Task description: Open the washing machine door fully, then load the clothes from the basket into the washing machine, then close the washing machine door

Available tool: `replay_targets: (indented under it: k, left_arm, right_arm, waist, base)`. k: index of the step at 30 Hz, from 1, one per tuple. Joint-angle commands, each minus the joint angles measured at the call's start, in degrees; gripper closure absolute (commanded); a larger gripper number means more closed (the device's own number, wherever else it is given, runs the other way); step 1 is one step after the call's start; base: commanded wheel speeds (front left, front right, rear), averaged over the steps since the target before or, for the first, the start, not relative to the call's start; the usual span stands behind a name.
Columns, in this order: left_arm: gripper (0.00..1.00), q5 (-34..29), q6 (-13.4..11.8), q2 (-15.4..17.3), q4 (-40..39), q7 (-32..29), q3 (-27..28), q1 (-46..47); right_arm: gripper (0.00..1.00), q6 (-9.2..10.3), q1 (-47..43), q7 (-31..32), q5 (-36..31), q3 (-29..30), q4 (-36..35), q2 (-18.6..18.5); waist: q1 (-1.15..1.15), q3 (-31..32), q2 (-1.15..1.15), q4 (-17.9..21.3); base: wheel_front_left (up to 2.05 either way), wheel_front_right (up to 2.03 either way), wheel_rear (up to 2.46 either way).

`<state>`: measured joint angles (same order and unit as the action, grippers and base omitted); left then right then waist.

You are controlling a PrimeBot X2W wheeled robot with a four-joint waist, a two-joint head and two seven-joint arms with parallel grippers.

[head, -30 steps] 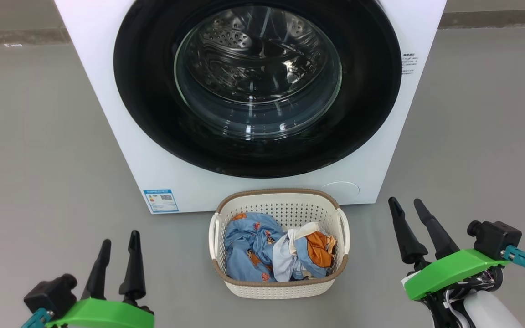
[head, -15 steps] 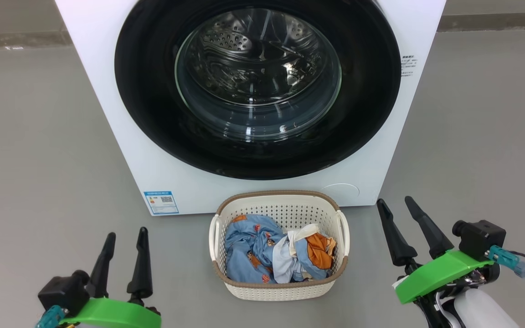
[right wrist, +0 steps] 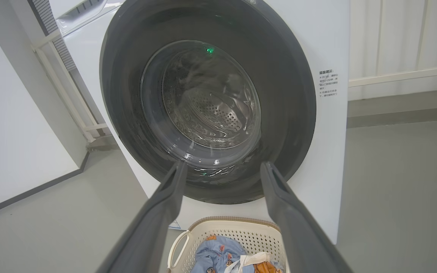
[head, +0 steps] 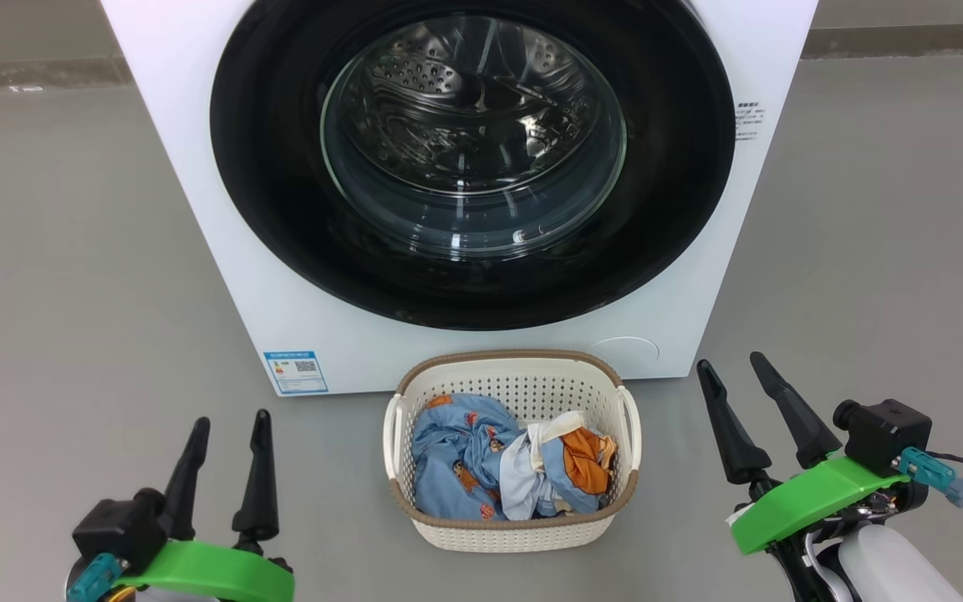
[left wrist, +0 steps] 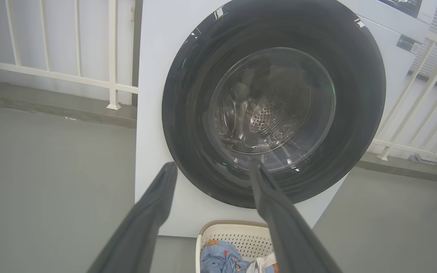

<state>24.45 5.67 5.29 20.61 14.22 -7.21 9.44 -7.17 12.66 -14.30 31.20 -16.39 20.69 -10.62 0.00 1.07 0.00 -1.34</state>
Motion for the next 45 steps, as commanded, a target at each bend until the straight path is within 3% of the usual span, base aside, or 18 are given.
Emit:
replay_targets:
  k: [1,22,45]
  left_arm:
    - [0.00,-0.9,0.1,0.9,-1.2,0.8,2.0,2.5]
    - [0.00,-4.5,-1.0,1.7,-1.3,0.8,1.6,2.4]
    - [0.00,-2.1,-0.5,2.2,0.4,0.5,0.8,3.0]
  right_arm:
    - [0.00,-0.32,2.3,-0.7,-0.8,-0.7,-1.1,-0.4]
    - [0.00,-0.32,1.9,-0.7,-1.6,0.8,-0.8,0.3]
    - [0.00,-0.32,2.2,-0.7,-2.4,1.9,0.3,0.5]
  waist:
    - [0.00,0.0,0.00,0.0]
    - [0.00,-0.3,0.00,0.6]
    - [0.00,-0.2,0.00,0.7]
  base:
    - [0.00,0.00,0.00]
    - [0.00,0.00,0.00]
    - [0.19,0.19,-0.38]
